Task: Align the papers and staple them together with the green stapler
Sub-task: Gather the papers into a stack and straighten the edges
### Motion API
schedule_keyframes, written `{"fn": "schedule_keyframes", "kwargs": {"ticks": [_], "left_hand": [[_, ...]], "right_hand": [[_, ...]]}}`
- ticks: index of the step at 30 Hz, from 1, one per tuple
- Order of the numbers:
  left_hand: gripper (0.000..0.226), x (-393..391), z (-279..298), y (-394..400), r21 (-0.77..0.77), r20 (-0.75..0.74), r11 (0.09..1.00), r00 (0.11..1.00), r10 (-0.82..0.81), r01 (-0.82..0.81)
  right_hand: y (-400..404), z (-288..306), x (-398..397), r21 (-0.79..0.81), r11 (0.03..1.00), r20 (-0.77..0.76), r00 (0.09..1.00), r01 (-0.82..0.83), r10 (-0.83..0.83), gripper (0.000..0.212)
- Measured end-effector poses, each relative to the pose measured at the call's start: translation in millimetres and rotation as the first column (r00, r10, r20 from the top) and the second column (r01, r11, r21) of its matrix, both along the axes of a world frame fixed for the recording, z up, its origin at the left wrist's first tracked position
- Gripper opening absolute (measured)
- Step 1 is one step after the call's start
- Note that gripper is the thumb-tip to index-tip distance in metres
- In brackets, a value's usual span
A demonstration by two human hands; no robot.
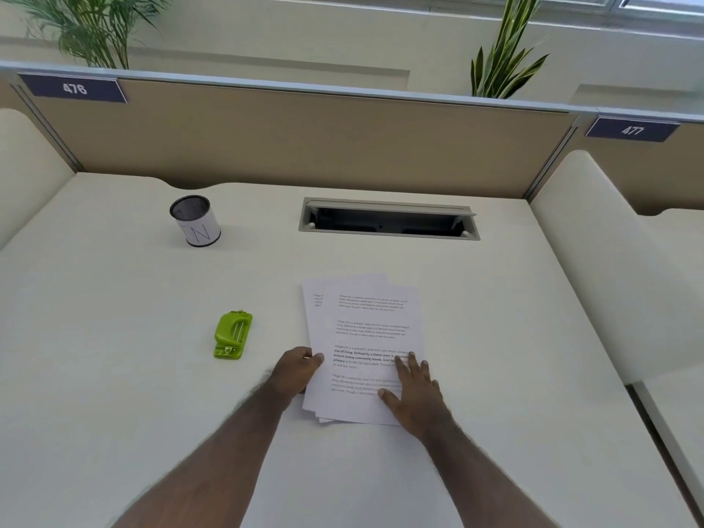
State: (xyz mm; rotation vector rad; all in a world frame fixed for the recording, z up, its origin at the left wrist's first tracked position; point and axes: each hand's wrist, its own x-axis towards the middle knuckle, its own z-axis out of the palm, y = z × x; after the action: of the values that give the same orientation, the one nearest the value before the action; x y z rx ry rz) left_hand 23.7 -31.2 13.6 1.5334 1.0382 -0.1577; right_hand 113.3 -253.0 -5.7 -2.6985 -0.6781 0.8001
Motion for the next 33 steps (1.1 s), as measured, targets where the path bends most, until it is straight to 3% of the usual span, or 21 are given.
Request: {"fn": "schedule_keyframes", "kwargs": {"ticks": [6, 9, 12, 14, 16, 19, 21, 23, 26, 33], "left_hand": [[0.034, -3.8, -7.5, -10.9, 0.014, 0.055, 1.0, 0.998, -0.026, 0.025], [0.035, -8.1, -8.2, -10.6, -0.202, 0.101, 0.979, 0.993, 0.058, -0.037], [0.037, -12.6, -3.4, -0.4, -0.417, 0.135, 0.908, 0.986, 0.1, -0.035], [0.039, -17.6, 0.0, 8.2, -0.516, 0.165, 0.856, 0.982, 0.095, 0.004], [0.038, -22.9, 2.1, 14.4, -0.594, 0.188, 0.803, 0.979, 0.079, 0.049], [0.039, -27.7, 2.6, 20.1, -0.624, 0.202, 0.773, 0.979, 0.015, 0.117], [0.042, -29.3, 3.2, 21.6, -0.62, 0.21, 0.763, 0.976, -0.061, 0.181], [0.045, -30.7, 4.1, 21.1, -0.602, 0.219, 0.757, 0.964, -0.149, 0.254], [0.049, -30.1, 5.5, 20.8, -0.573, 0.247, 0.767, 0.953, -0.176, 0.29], [0.049, -18.3, 18.1, 25.7, -0.545, 0.399, 0.829, 0.908, 0.128, 0.122]], "right_hand": [[6.4, -1.2, -5.5, 0.062, 0.997, -0.037, 0.998, -0.044, 0.046, 0.08], [4.4, 3.7, -1.9, 0.138, 0.99, -0.066, 0.998, 0.033, -0.024, 0.077], [-1.0, 13.3, 14.1, 0.261, 0.929, -0.058, 0.965, 0.261, -0.255, 0.075], [-6.2, 22.1, 28.5, 0.346, 0.792, -0.227, 0.864, 0.503, -0.45, 0.076], [-14.0, 29.1, 38.8, 0.302, 0.65, -0.513, 0.694, 0.697, -0.506, 0.073], [-25.2, 36.8, 46.3, 0.165, 0.622, -0.829, 0.449, 0.766, -0.333, 0.047], [-29.2, 36.9, 49.5, 0.189, 0.594, -0.892, 0.39, 0.782, -0.229, 0.038], [-28.7, 36.9, 49.6, 0.233, 0.567, -0.906, 0.389, 0.79, -0.17, 0.033], [-24.9, 37.3, 44.7, 0.29, 0.596, -0.867, 0.469, 0.748, -0.166, 0.03], [-18.8, 60.6, 44.3, 0.425, 0.677, -0.762, 0.641, 0.601, -0.091, 0.032]]}}
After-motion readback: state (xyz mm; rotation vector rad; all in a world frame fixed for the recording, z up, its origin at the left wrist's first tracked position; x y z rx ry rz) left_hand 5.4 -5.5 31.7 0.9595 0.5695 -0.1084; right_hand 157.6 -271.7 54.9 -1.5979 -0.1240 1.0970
